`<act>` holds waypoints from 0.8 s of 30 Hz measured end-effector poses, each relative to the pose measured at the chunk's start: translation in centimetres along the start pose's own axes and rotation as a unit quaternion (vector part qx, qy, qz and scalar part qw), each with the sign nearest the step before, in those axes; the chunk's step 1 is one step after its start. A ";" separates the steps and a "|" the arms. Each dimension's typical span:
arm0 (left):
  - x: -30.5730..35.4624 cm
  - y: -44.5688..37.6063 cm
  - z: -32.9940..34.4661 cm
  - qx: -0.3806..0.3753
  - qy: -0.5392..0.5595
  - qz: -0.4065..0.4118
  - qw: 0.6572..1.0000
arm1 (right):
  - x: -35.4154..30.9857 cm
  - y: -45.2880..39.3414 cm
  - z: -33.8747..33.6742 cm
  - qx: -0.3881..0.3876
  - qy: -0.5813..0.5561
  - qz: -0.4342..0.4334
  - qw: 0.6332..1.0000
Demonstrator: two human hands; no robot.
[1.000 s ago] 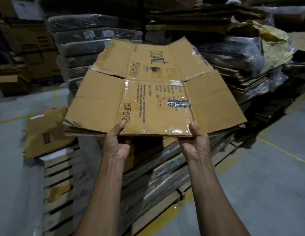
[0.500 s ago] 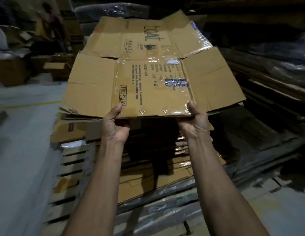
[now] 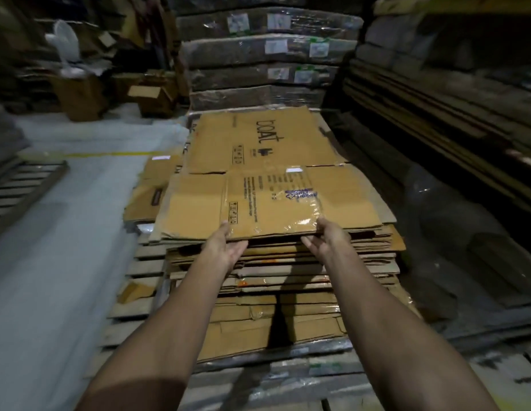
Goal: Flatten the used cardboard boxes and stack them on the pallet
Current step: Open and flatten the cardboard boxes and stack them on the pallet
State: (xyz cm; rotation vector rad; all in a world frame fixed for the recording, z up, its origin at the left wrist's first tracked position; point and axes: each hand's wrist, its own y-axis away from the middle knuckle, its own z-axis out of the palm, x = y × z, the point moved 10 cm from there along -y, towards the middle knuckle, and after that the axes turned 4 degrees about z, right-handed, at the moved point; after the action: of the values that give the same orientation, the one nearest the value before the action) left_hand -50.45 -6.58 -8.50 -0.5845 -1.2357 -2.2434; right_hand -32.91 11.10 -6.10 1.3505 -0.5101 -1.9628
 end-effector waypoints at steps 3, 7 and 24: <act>1.5 -0.2 0.6 0.004 -0.085 0.037 0.996 | -1.1 0.7 1.0 -0.018 -0.014 -0.027 0.999; 4.1 -0.5 2.2 0.009 -0.100 0.077 0.992 | -2.7 1.2 2.5 -0.017 -0.037 -0.062 0.997; 6.0 2.0 7.0 -0.044 -0.826 0.476 0.299 | -2.4 3.8 8.5 0.019 0.730 -0.471 0.495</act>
State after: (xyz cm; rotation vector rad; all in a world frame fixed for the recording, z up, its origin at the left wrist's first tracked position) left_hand -53.02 -2.84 -0.25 -2.9062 -0.6195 0.0942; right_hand -39.04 9.69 1.21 2.9508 1.2533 -0.4989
